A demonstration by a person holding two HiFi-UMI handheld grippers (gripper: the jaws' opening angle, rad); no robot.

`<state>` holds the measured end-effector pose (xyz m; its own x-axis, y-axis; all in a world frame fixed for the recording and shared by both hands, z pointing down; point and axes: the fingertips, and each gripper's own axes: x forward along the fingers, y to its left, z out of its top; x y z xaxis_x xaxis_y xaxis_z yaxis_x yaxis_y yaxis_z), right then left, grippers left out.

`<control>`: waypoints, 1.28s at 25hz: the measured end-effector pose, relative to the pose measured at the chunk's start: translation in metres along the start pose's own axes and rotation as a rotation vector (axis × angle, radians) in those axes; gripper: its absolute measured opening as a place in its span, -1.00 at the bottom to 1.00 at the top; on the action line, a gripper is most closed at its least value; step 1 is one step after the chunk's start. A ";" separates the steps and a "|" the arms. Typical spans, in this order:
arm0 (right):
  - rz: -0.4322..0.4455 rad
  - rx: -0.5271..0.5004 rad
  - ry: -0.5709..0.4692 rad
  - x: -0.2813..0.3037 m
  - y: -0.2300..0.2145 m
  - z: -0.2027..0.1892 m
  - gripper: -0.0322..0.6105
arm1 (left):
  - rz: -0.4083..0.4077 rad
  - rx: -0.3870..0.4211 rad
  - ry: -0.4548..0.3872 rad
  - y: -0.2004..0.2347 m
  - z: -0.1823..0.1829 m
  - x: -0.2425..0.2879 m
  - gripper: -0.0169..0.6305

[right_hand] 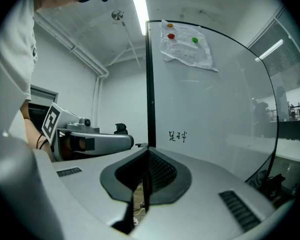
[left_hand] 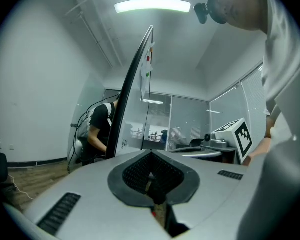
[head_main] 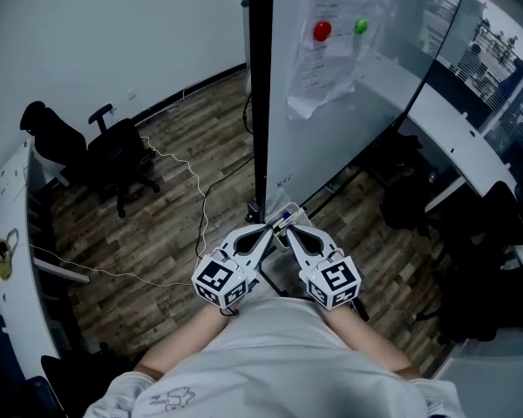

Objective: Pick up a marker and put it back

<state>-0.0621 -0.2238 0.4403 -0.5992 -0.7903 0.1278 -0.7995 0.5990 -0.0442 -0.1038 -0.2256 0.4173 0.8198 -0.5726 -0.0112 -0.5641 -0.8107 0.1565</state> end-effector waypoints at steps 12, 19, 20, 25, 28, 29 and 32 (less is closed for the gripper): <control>0.022 -0.002 -0.037 -0.060 0.020 -0.001 -0.87 | -0.019 0.013 -0.032 -0.061 0.003 -0.012 -0.93; 0.040 0.004 -0.044 -0.142 0.029 -0.019 -0.87 | 0.015 -0.007 -0.067 -0.140 -0.021 -0.019 -0.93; 0.036 0.007 -0.041 -0.155 0.033 -0.024 -0.87 | 0.019 -0.013 -0.069 -0.151 -0.027 -0.022 -0.93; 0.025 0.009 -0.031 -0.219 0.048 -0.036 -0.87 | 0.035 -0.053 -0.056 -0.208 -0.046 -0.038 -0.93; 0.035 0.010 -0.025 -0.252 0.062 -0.041 -0.87 | 0.037 -0.067 -0.047 -0.244 -0.056 -0.049 -0.93; 0.040 0.012 -0.022 -0.261 0.067 -0.044 -0.87 | 0.038 -0.070 -0.043 -0.254 -0.059 -0.053 -0.93; 0.052 0.017 -0.012 -0.286 0.080 -0.051 -0.87 | 0.042 -0.075 -0.027 -0.283 -0.070 -0.066 -0.93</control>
<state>0.0473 0.0569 0.4505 -0.6406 -0.7595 0.1133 -0.7676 0.6374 -0.0670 0.0087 0.0496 0.4425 0.7920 -0.6098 -0.0294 -0.5882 -0.7751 0.2307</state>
